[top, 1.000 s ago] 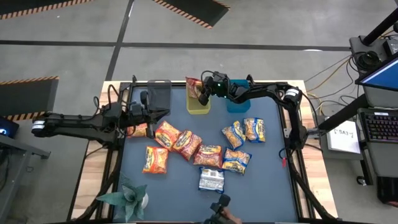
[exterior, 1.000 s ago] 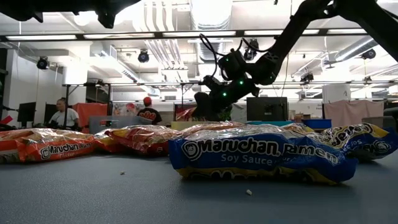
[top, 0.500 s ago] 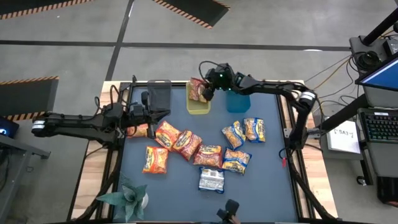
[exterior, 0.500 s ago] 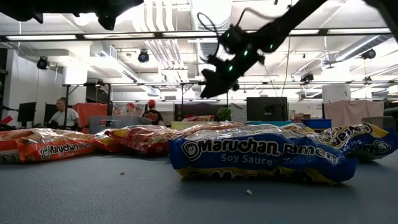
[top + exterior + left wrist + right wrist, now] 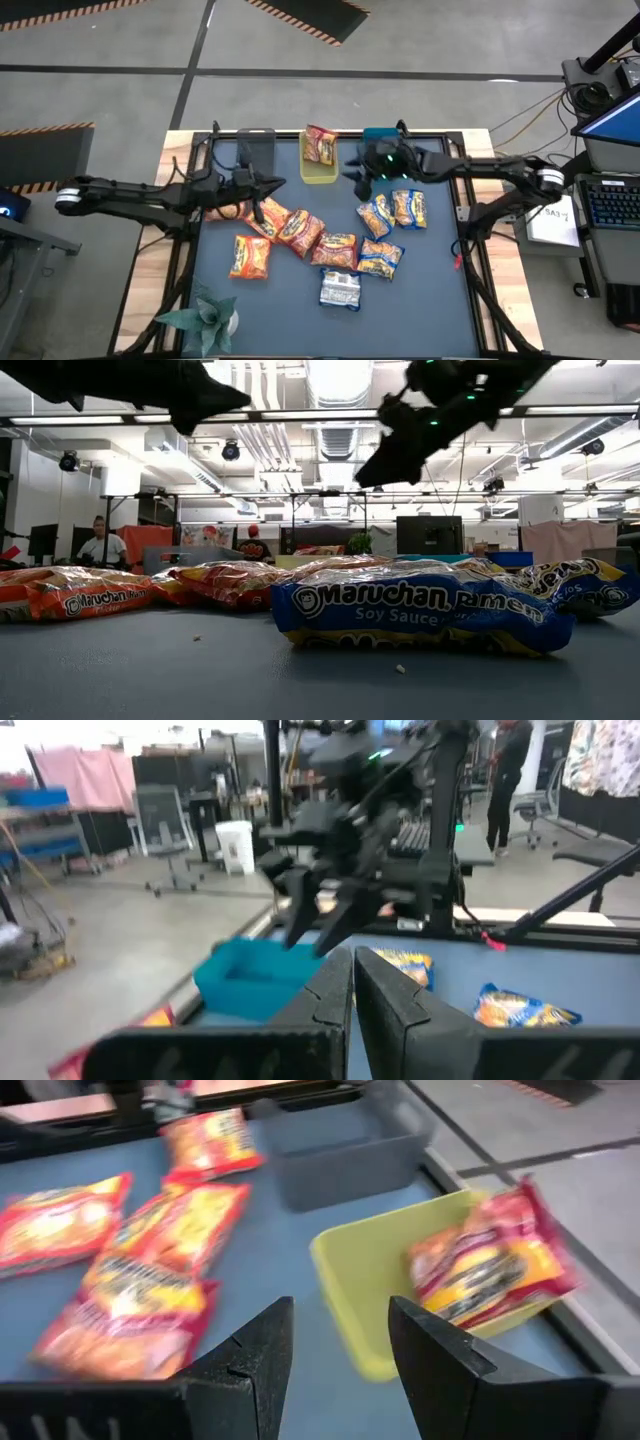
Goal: Sort Maruchan noodles
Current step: Put the orange noodle pack into the black bin
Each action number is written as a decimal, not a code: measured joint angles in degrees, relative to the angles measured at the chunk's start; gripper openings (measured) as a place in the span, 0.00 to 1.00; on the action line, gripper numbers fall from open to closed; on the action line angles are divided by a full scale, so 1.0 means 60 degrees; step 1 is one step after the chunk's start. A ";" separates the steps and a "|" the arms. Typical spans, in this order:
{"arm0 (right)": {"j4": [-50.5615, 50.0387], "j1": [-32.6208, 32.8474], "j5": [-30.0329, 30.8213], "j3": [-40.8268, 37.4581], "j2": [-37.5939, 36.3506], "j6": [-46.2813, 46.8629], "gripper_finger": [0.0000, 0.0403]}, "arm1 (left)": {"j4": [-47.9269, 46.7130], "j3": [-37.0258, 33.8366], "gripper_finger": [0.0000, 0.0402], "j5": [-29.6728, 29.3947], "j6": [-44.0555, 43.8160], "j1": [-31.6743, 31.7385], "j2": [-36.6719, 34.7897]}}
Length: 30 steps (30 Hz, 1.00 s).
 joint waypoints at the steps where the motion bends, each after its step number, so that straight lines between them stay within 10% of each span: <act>1: 0.0176 0.0137 0.0000 -0.0347 -0.0239 0.0025 0.39 | -0.0008 0.0000 0.00 -0.0009 -0.0218 0.0002 0.0138; 6: 0.0714 0.0647 0.0001 -0.1656 -0.1273 -0.0027 0.39 | -0.1377 0.0241 0.00 -0.1126 -0.2871 0.0004 0.0839; 17: 0.1305 0.0744 0.0011 -0.2579 -0.2612 -0.0259 0.39 | -1.2104 0.3841 0.00 -0.0977 -0.8443 -0.0211 0.3663; 30: 0.1290 0.0744 -0.0008 -0.2624 -0.2522 -0.0542 0.39 | -1.2828 0.3957 0.23 0.0006 -0.8511 0.0033 0.4872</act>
